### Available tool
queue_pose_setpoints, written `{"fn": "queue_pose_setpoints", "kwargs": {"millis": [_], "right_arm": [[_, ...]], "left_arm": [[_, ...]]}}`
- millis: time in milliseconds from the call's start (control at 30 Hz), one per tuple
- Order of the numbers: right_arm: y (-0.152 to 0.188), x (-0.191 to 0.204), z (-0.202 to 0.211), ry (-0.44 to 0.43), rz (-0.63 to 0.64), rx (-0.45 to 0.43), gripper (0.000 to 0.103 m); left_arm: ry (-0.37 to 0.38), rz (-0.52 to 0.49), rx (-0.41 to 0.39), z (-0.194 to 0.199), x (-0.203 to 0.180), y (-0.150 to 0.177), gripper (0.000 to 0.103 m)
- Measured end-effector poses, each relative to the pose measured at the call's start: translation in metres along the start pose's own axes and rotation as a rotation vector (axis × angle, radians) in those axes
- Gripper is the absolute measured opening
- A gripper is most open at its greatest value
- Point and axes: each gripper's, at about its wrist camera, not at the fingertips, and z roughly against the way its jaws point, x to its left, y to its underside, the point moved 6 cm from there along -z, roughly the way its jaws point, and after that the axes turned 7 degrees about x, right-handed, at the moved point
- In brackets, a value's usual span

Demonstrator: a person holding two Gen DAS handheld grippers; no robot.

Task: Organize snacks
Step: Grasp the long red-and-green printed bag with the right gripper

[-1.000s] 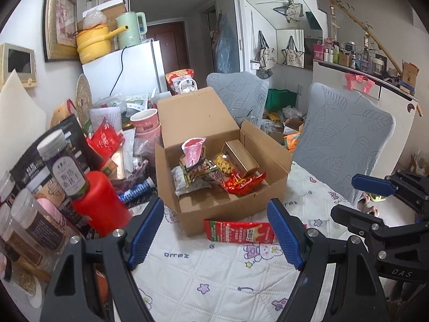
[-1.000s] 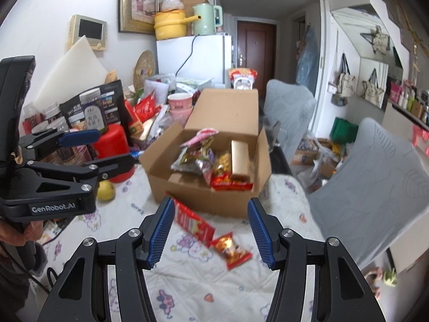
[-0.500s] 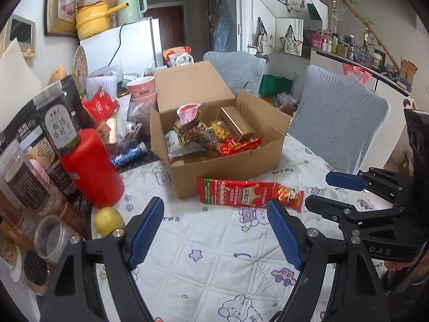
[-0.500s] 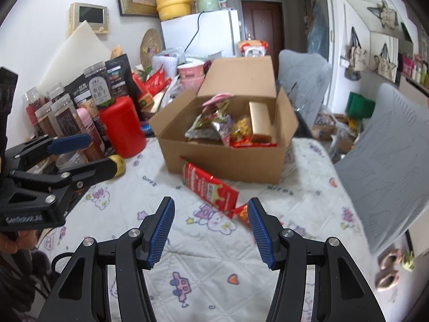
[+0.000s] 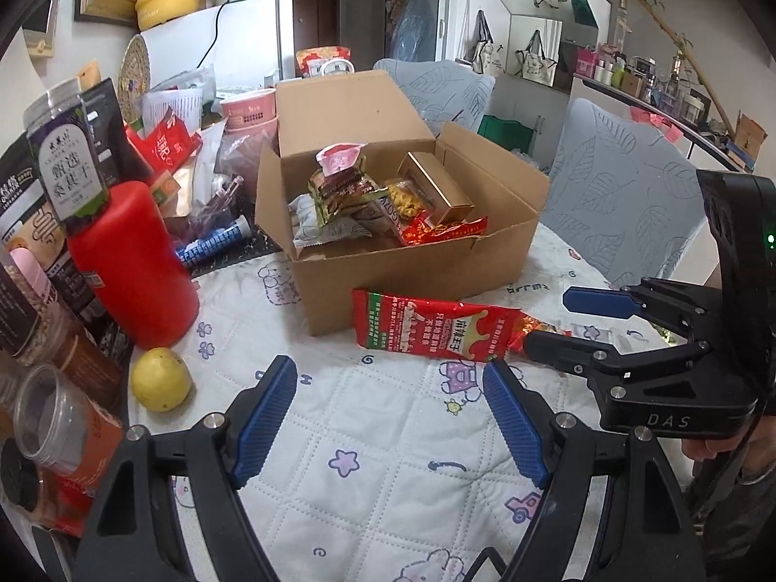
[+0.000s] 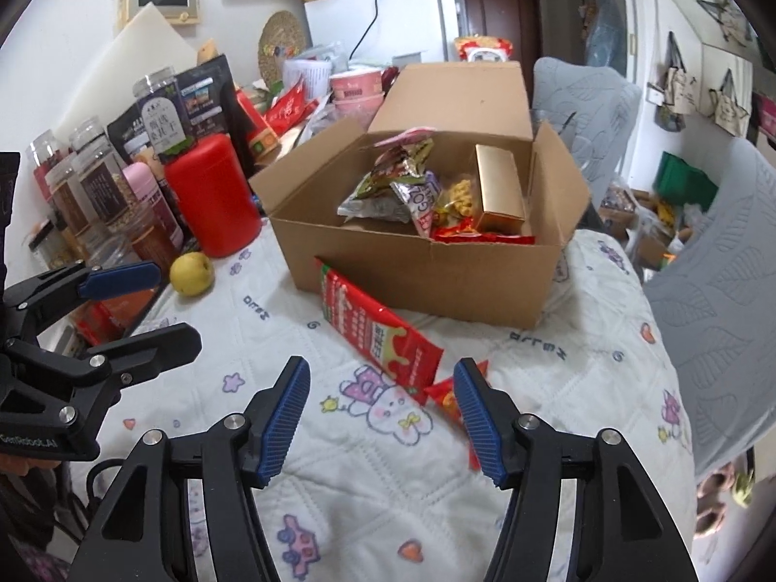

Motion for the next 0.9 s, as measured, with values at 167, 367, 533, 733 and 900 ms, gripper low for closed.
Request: {"fn": "queue_pose_setpoints", "kwargs": {"millis": [167, 367, 533, 733, 900], "right_arm": [[-0.007, -0.009, -0.028, -0.032, 0.046, 0.056, 0.062], [-0.016, -0.014, -0.064, -0.121, 0.062, 0.13, 0.062], [-0.022, -0.006, -0.085, -0.181, 0.113, 0.177, 0.062], [-0.024, 0.004, -0.102, -0.19, 0.152, 0.223, 0.048], [-0.02, 0.012, -0.099, -0.191, 0.175, 0.217, 0.015]], "left_arm": [[0.005, 0.024, 0.017, -0.017, 0.005, -0.006, 0.079], [-0.005, 0.043, 0.025, -0.031, 0.011, -0.011, 0.079], [-0.009, 0.064, 0.034, -0.036, 0.017, -0.012, 0.079], [-0.018, 0.067, 0.03, -0.038, 0.02, -0.012, 0.079], [-0.022, 0.07, 0.034, -0.038, 0.021, -0.011, 0.079]]}}
